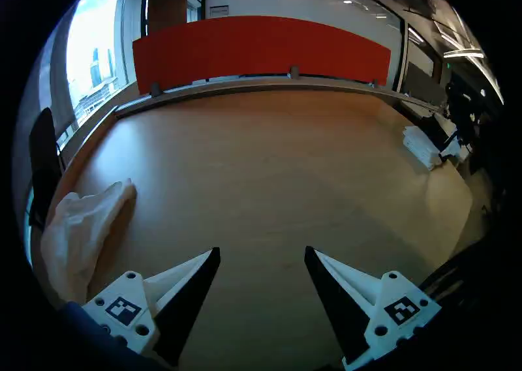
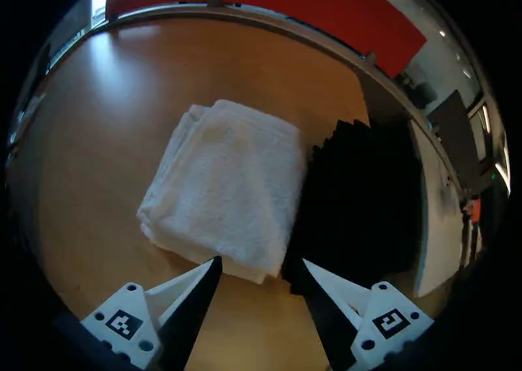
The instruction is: Fold towel
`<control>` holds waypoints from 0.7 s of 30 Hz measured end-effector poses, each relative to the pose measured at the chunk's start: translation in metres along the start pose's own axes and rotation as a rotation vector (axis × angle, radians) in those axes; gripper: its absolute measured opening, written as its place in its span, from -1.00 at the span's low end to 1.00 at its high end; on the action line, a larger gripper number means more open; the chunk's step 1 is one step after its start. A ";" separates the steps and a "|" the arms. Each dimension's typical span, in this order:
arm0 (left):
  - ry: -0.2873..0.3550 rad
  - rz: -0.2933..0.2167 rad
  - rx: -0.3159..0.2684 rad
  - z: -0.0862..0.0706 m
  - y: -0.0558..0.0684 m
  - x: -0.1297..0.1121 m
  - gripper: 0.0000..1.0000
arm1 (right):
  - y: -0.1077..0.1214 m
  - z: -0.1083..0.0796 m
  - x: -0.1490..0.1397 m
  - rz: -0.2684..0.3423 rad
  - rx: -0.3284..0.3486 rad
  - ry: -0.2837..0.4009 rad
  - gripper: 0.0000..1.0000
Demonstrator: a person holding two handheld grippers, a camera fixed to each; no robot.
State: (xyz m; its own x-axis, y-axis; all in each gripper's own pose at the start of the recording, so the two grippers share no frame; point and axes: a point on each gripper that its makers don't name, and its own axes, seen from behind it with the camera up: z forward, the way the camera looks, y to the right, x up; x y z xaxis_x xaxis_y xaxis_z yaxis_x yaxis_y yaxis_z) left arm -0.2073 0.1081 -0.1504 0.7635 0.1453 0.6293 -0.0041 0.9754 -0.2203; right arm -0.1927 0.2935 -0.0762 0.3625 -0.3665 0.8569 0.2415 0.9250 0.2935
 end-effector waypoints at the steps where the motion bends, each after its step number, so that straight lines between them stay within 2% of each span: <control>1: 0.000 0.000 0.000 0.000 0.000 0.000 0.92 | -0.002 -0.001 0.002 0.004 0.005 0.007 0.70; 11: 0.007 -0.007 0.002 -0.001 -0.002 0.000 0.92 | -0.030 -0.006 0.030 0.029 0.063 0.071 0.70; 21: 0.005 -0.017 0.008 -0.002 -0.005 -0.003 0.92 | -0.067 -0.008 0.052 0.020 0.133 0.119 0.69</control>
State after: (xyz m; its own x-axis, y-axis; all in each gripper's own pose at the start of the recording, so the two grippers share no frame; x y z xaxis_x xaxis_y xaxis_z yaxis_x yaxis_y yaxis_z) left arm -0.2083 0.1019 -0.1531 0.7669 0.1280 0.6289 0.0035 0.9791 -0.2035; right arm -0.1827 0.2119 -0.0550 0.4715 -0.3502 0.8094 0.1146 0.9343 0.3375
